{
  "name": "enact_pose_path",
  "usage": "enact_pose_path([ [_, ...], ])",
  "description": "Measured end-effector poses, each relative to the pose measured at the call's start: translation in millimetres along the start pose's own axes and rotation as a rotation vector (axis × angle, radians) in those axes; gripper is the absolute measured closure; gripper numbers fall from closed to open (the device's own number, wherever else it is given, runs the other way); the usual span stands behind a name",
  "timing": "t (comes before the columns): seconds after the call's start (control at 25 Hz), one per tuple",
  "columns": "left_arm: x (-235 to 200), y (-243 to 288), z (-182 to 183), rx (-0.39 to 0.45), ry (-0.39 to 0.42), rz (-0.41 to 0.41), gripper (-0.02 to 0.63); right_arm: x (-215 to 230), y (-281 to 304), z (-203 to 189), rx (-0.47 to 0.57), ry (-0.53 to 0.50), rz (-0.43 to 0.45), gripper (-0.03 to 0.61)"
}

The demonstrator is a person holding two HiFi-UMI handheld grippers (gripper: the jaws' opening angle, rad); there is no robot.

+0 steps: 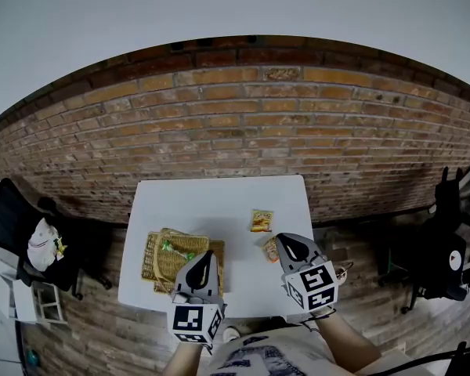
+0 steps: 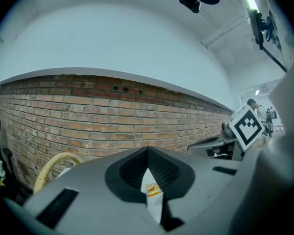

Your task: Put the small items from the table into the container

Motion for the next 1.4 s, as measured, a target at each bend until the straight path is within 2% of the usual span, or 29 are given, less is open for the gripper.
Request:
enact_pose_path([
  [0.32,33,38,-7,-0.015,-0.001,0.047,0.565,53,2,-6,-0.002,-0.001,0.047,0.558],
  [0.72,56,63,-28,-0.045,-0.019,0.115,0.565,88,9,-26,-0.055,-0.024,0.12,0.558],
  [1.04,58,72,-51,-0.06,-0.01,0.162,0.565,98,24,-50,-0.117,-0.047,0.168,0.557],
  [1.4,54,80,-78,-0.092,-0.018,0.192,0.565,104,39,-75,-0.17,-0.025,0.182,0.557],
])
Point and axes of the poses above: the fingertips, and each gripper's own axes: y forward along the fingers, x to its right, z out of its top, the point moved 9 cm from there along -y, backward along the fingers, and after that the axes turned 5 degrees about x, right-handed, at the moved point
